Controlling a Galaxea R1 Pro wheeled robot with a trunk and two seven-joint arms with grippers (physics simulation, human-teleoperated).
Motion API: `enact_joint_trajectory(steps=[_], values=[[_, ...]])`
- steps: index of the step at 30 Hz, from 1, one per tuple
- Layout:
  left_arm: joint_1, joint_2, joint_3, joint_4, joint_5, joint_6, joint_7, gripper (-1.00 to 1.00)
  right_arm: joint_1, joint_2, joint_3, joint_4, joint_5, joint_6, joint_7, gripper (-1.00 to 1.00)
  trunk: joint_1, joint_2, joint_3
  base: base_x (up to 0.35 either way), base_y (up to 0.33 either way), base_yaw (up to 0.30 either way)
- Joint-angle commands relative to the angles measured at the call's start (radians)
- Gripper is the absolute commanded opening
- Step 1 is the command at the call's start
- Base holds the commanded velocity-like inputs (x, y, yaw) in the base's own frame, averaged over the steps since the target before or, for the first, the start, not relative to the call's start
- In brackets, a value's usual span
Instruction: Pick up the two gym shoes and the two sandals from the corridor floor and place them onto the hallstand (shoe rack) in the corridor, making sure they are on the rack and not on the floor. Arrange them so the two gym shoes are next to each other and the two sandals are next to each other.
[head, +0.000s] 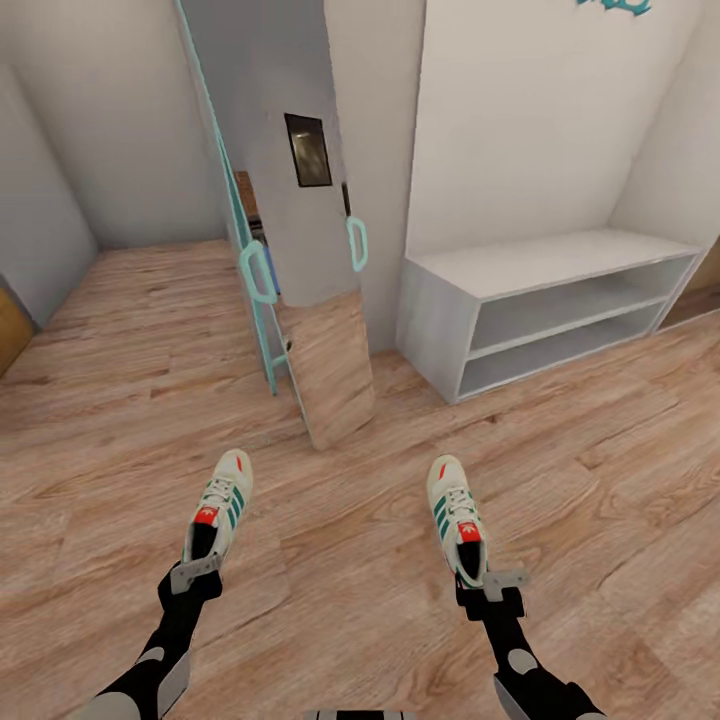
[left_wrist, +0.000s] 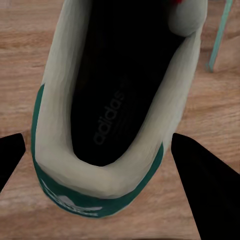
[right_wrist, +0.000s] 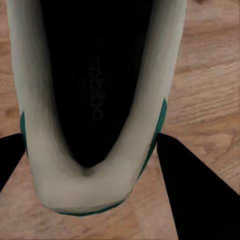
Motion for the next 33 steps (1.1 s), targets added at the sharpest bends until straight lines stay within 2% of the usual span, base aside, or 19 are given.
enact_joint_trajectory(steps=[1,11,19,25,28,33], values=[[0.000,0.000,0.000,0.000,0.000,0.000,0.001,-1.00,0.000,0.000,0.000,0.000,-0.001,0.000,-0.001,-1.00,0.000,0.000,0.000,0.000,0.006,0.288],[0.000,0.001,0.001,0.000,0.001,0.001,0.001,-1.00,0.000,0.000,0.000,0.002,-0.001,-0.001,-0.001,-1.00,0.000,0.000,0.000,-0.017,0.180,0.276],[0.000,0.002,0.001,0.000,0.001,0.003,0.001,-1.00,0.000,0.000,0.002,0.002,-0.001,0.000,-0.001,-1.00,0.000,0.000,0.001,-0.090,0.316,0.070],[0.000,0.003,0.001,0.000,0.001,0.003,0.001,-1.00,0.000,0.000,0.002,0.002,-0.001,0.000,-0.001,-1.00,0.000,0.000,0.001,-0.146,0.326,0.219],[0.000,0.013,0.001,0.000,0.001,0.003,0.001,-1.00,0.000,0.000,0.002,0.002,-0.001,-0.001,-0.001,-1.00,0.000,0.000,0.001,-0.110,0.327,0.169],[0.000,0.015,0.001,0.000,0.002,0.003,0.001,-1.00,0.000,0.000,0.002,0.002,-0.001,0.000,-0.001,-1.00,0.000,0.000,0.001,-0.092,0.327,0.033]])
